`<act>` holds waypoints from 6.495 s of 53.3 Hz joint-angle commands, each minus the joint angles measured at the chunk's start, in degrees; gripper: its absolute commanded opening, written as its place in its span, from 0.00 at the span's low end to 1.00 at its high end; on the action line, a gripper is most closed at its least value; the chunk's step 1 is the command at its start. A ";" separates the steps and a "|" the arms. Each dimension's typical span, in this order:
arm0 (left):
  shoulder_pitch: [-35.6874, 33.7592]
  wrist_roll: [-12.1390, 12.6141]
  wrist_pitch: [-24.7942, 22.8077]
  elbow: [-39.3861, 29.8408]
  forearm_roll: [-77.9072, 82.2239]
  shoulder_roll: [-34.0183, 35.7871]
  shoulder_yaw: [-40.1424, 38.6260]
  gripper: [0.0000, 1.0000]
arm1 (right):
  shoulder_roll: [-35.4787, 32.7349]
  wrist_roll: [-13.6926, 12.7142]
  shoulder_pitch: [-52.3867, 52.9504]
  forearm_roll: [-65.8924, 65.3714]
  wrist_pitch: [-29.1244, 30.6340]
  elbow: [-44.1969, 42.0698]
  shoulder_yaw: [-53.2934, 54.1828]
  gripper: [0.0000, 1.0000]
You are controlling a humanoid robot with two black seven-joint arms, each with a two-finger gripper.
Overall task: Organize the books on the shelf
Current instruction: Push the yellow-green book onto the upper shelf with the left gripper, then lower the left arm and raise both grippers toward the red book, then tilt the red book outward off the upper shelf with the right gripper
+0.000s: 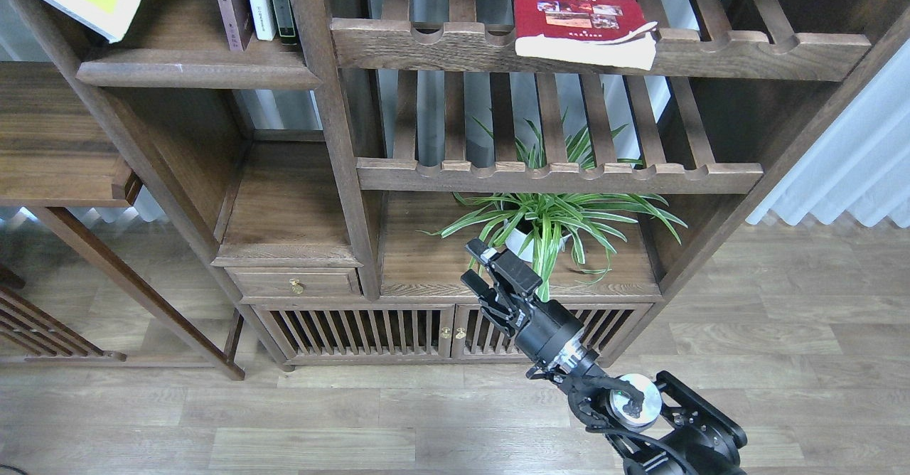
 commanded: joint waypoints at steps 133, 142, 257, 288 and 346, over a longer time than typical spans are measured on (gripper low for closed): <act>-28.64 -0.31 1.36 27.27 7.73 -10.53 19.99 0.48 | 0.00 0.00 -0.88 0.00 0.00 0.08 -2.16 0.90; -29.70 -0.83 1.27 26.65 7.29 -10.88 17.97 0.52 | 0.00 0.00 -0.97 0.00 0.00 0.08 -2.16 0.90; 15.12 -8.39 -0.01 -15.18 -16.36 -32.15 1.70 1.00 | 0.00 20.74 8.26 0.70 0.00 23.11 7.24 0.93; 21.98 -4.70 -0.01 -15.62 -15.39 -34.70 7.59 1.00 | 0.00 21.80 10.90 0.70 -11.83 24.87 10.84 0.94; 22.16 -3.47 -0.01 -15.62 -15.30 -34.79 11.11 1.00 | -3.78 21.80 12.22 0.70 -18.69 23.55 14.36 0.78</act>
